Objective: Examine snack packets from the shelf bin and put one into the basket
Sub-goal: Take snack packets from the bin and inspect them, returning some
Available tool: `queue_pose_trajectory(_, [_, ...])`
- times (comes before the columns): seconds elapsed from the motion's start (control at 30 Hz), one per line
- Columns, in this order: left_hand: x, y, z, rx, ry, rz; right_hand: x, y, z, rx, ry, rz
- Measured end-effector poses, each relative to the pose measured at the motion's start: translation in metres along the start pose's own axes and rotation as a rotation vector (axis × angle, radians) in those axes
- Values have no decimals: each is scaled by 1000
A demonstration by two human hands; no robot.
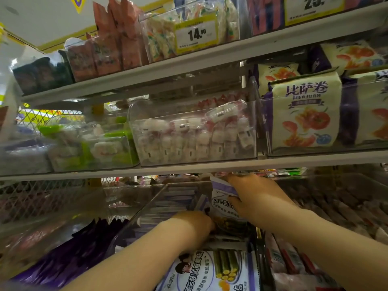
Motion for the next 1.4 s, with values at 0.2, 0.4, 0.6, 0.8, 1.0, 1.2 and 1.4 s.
queue_pose_trajectory(0.2, [-2,0,1,3,-93,-37,-3,9,5,-51,-32,0])
queue_pose_trajectory(0.4, [26,-12,-20,60,105,-96,-5,9,8,-25,-47,-14])
queue_pose_trajectory(0.6, [70,-39,-83,8,552,-124,-17,12,16,-9,-179,37])
queue_pose_trajectory(0.8, [69,-73,-141,81,810,-286,-48,4,24,58,-484,72])
queue_pose_trajectory(1.0, [45,-114,-204,274,1015,-390,-68,-21,25,121,-550,-9])
queue_pose_trajectory(1.2, [22,-127,-240,387,980,-455,-82,-28,17,12,-692,-135])
queue_pose_trajectory(1.4, [20,-119,-269,385,973,-422,-77,-38,12,-40,-646,-49])
Point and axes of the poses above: each hand's wrist, its own z-axis towards the middle knuckle, its own x-axis out of the back of the hand, y = z × x, the point moved 8 cm from there along z, towards the middle knuckle, and after that the axes turned 7 degrees about z, right-handed, at the moved point
